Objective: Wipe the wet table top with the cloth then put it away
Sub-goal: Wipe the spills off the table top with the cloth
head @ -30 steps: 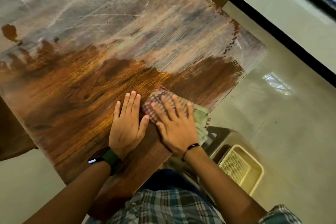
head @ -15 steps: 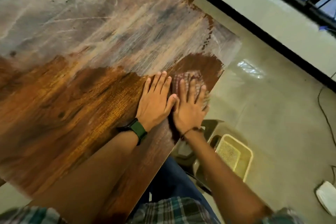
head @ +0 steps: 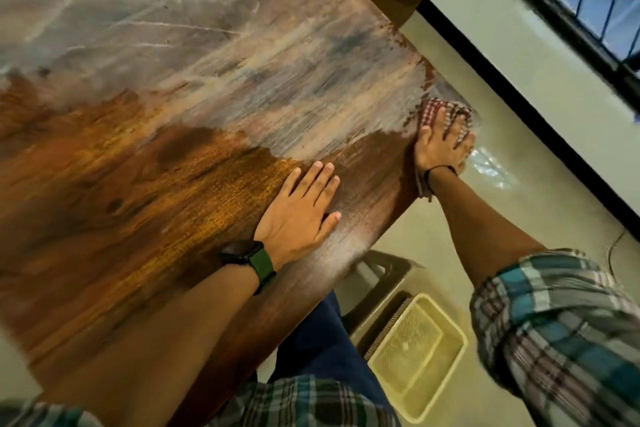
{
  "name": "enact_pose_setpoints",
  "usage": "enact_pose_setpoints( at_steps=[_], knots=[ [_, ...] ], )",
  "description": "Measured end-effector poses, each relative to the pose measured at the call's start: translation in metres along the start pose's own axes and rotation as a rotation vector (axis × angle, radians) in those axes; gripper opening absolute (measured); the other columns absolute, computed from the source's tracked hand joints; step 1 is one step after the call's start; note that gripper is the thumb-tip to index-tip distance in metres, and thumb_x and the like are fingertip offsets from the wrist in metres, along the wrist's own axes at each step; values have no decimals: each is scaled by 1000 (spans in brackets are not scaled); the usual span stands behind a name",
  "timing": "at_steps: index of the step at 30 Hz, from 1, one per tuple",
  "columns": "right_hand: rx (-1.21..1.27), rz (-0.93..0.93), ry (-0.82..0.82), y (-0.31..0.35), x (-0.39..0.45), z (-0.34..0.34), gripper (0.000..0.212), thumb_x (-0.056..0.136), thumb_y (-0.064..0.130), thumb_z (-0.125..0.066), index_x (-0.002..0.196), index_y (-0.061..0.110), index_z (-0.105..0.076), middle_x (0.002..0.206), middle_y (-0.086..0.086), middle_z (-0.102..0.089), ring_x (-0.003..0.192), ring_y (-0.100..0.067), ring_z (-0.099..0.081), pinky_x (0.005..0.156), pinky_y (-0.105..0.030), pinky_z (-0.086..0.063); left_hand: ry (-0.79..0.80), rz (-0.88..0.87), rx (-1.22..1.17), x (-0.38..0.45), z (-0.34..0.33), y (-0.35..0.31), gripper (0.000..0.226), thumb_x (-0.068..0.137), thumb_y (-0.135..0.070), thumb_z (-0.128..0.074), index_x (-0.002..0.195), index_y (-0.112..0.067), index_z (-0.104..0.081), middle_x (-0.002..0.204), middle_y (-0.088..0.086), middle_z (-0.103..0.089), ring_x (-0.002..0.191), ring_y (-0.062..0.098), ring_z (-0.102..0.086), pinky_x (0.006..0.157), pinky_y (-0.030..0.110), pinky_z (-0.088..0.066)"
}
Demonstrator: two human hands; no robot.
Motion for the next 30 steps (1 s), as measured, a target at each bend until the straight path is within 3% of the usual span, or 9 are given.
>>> enact_pose_setpoints(
  at_steps=[3, 7, 13, 15, 18, 22, 25, 30],
  knots=[
    [-38, 9, -2, -1, 33, 12, 52, 100, 44, -20, 149, 40, -2, 159, 5, 10, 145, -27, 13, 114, -52, 2, -10, 7, 51, 2, 0, -1, 60, 94, -45, -22, 139, -8, -36, 148, 12, -33, 138, 27, -27, 111, 42, -11],
    [-58, 69, -17, -1, 46, 23, 53, 101, 45, -20, 150, 37, -2, 159, 3, 8, 145, -28, 11, 115, -52, 3, -13, 24, 99, 13, 0, -6, 60, 93, -45, -23, 138, -7, -38, 147, 12, -35, 137, 29, -30, 110, 43, -14],
    [-168, 327, 53, 3, -60, -21, 59, 90, 49, -1, 143, 31, 18, 153, 1, 24, 142, -26, 22, 115, -49, 9, 36, -32, 87, 81, -6, -48, 61, 90, -43, -28, 135, -4, -42, 143, 15, -40, 134, 29, -35, 108, 42, -16],
    [-203, 389, 64, 1, -87, -29, 61, 86, 50, 4, 143, 32, 14, 150, 4, 24, 140, -23, 24, 111, -48, 11, 41, -78, 132, 93, -9, -62, 62, 88, -42, -29, 132, -2, -45, 139, 17, -45, 131, 30, -40, 108, 41, -17],
    [-230, 454, 82, 1, -61, -21, 56, 88, 52, 0, 142, 41, 10, 147, 12, 21, 141, -18, 21, 110, -50, 12, 21, -90, 163, 93, -8, -64, 63, 90, -44, -26, 132, 0, -45, 139, 17, -45, 130, 28, -42, 109, 39, -14],
    [-218, 349, 27, -5, 31, 6, 56, 94, 52, -9, 148, 42, 1, 157, 8, 11, 145, -21, 12, 111, -59, 6, 34, -93, 173, 91, -12, -63, 62, 92, -43, -26, 135, -1, -40, 142, 17, -40, 133, 28, -37, 110, 39, -15],
    [-144, 276, 22, -4, 91, 30, 52, 100, 45, -20, 150, 39, -7, 160, 5, 1, 146, -24, 5, 114, -58, 1, 25, -82, 172, 91, -14, -62, 62, 93, -44, -23, 136, -2, -38, 144, 16, -38, 135, 27, -34, 110, 40, -15],
    [-181, 211, -3, -3, 93, 34, 55, 100, 43, -19, 152, 29, -5, 160, -3, -2, 146, -27, 3, 116, -51, 2, 10, -81, 141, 90, -8, -63, 65, 96, -45, -9, 137, -3, -38, 145, 15, -37, 135, 26, -33, 110, 40, -15]
  ],
)
Point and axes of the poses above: each hand's wrist, its own x-axis towards the middle knuckle, its own z-axis out of the back of the hand, y = z × x, the point moved 10 cm from there along x, towards the middle knuckle
